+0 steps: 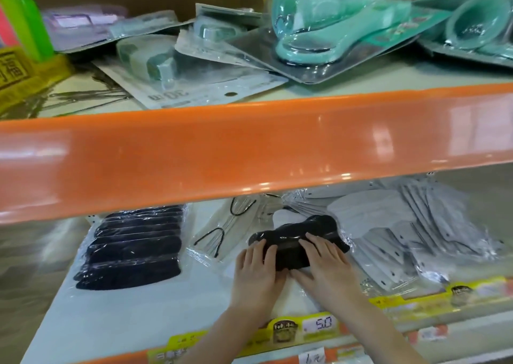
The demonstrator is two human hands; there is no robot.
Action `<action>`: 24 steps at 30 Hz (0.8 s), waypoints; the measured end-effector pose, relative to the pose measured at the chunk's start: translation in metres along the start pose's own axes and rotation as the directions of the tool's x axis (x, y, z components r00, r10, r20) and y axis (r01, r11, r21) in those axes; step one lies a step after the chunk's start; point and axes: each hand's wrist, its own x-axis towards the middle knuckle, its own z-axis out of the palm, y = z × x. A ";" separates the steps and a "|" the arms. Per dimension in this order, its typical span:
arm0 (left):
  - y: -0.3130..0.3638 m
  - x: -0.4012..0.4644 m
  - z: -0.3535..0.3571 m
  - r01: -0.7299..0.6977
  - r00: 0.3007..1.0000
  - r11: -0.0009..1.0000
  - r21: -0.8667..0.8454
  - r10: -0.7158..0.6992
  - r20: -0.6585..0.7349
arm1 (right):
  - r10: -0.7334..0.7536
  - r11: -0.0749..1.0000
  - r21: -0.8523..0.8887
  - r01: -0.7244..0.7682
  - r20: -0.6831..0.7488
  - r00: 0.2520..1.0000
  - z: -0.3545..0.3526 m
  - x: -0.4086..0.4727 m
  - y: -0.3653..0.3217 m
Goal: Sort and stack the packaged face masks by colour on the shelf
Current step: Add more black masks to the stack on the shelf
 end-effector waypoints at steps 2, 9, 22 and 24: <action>-0.002 0.000 0.001 -0.001 1.000 1.000 -0.003 0.001 -0.010 | -0.006 1.000 -0.010 0.006 -0.060 0.998 0.004 -0.002 0.000; -0.005 -0.001 0.001 -0.014 0.998 0.999 -0.048 0.011 -0.067 | -0.020 1.000 0.008 0.021 -0.174 0.985 0.009 -0.004 0.001; -0.003 -0.001 -0.003 -0.064 0.984 0.994 -0.090 0.048 -0.172 | -0.026 0.989 0.141 0.052 -0.185 0.982 0.004 -0.007 0.002; -0.004 -0.001 -0.003 -0.078 0.979 0.992 -0.099 0.057 -0.193 | -0.043 0.986 0.150 0.074 -0.195 0.980 0.002 -0.008 0.001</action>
